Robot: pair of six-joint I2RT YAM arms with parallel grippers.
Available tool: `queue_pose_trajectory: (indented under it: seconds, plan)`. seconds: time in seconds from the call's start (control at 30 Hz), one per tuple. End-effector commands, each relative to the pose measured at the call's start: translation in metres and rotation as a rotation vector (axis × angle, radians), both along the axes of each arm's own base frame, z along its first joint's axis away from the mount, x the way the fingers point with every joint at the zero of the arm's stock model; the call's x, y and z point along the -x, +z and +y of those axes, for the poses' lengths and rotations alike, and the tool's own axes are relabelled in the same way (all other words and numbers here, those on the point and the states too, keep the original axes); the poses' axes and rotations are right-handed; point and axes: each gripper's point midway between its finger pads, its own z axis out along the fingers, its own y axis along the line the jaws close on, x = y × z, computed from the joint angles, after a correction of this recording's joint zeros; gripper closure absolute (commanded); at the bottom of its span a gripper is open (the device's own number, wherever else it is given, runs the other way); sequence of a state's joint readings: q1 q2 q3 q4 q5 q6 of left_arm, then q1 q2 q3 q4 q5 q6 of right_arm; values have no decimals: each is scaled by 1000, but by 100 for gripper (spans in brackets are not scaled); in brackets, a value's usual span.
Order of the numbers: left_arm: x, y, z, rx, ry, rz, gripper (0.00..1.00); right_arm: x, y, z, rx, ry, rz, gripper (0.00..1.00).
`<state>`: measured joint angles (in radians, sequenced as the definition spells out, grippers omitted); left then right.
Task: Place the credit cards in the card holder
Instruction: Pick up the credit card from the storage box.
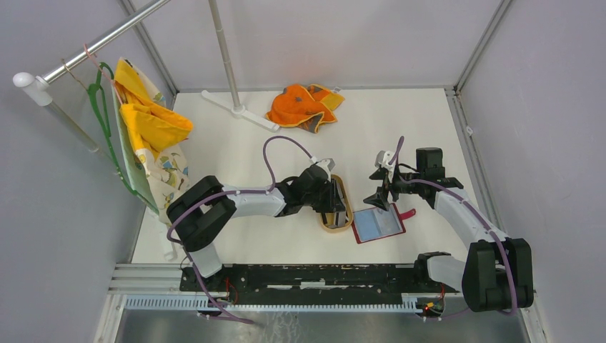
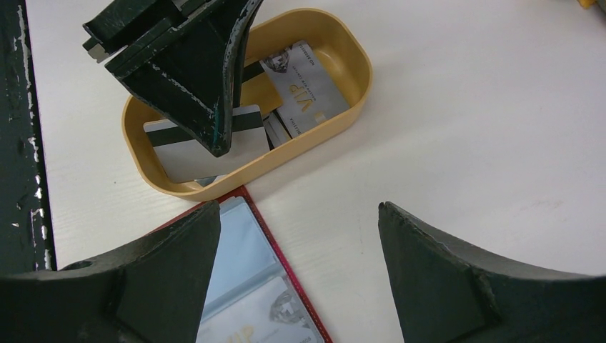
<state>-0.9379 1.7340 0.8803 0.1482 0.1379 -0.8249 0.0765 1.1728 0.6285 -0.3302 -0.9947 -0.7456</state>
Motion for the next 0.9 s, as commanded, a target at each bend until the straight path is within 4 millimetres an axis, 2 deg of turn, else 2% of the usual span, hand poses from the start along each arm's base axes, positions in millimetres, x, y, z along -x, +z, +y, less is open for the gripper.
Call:
queue_pose_trajectory:
  seconds: [0.0,0.43,0.57,0.7,0.87]
  plan:
    - [-2,10,-4,37,3,-8,66,1,8,4,-29,21,-21,13]
    - [-4,-7,2,-77,33,-10,65,4,6,7,-52,31,0,13]
    - [-5,-4,0,-71,31,-18,80,8,5,9,-71,41,21,13]
    - [-7,8,0,-57,26,-47,96,10,5,12,-89,53,34,13]
    - [-13,21,4,-55,29,-117,98,19,5,21,-120,90,51,13]
